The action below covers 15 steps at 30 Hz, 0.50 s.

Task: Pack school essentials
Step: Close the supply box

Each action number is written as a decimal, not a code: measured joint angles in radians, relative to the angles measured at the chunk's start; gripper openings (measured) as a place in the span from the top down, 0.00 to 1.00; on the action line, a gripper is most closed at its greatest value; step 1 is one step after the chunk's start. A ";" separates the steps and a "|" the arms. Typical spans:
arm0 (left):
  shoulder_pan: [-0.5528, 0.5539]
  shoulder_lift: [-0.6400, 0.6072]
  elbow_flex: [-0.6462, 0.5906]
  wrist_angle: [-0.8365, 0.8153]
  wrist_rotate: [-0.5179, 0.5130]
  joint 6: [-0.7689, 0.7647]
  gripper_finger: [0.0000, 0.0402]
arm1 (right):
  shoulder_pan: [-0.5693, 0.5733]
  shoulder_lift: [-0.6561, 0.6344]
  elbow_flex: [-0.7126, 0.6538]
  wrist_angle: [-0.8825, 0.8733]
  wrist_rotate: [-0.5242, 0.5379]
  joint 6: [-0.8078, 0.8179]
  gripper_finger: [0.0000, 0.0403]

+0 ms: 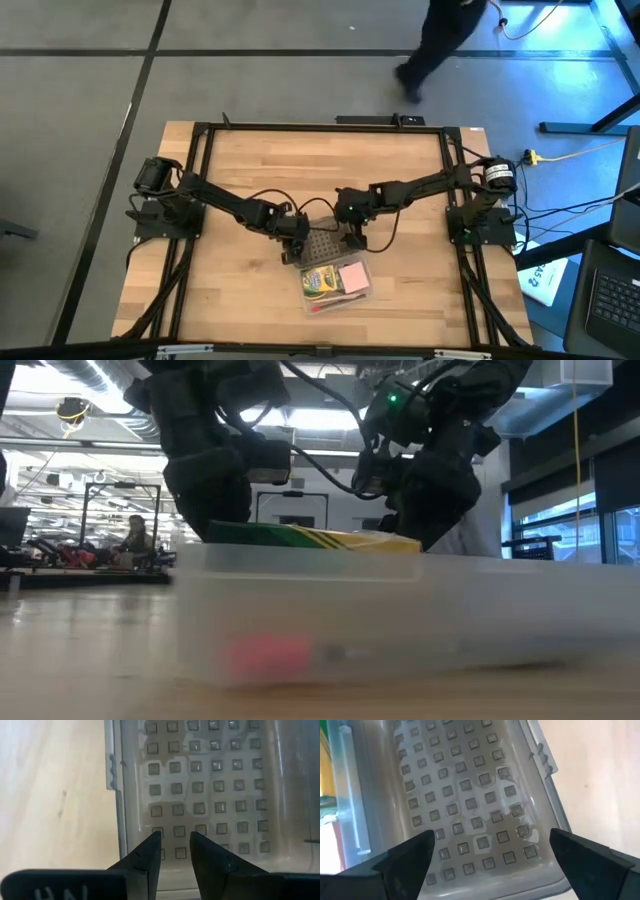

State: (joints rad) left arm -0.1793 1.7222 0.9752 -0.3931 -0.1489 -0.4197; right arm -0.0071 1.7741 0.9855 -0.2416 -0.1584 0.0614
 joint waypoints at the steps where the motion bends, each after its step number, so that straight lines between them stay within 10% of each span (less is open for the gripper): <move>1: 0.005 0.000 0.000 0.001 -0.009 0.011 0.76 | -0.005 0.000 0.000 0.000 0.000 -0.011 0.02; 15: 0.112 0.000 0.000 -0.001 -0.077 0.157 0.76 | -0.078 0.000 0.000 0.006 0.037 -0.038 0.02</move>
State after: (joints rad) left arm -0.0672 1.7222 0.9752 -0.3943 -0.2259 -0.2630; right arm -0.0851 1.7740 0.9852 -0.2359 -0.1212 0.0235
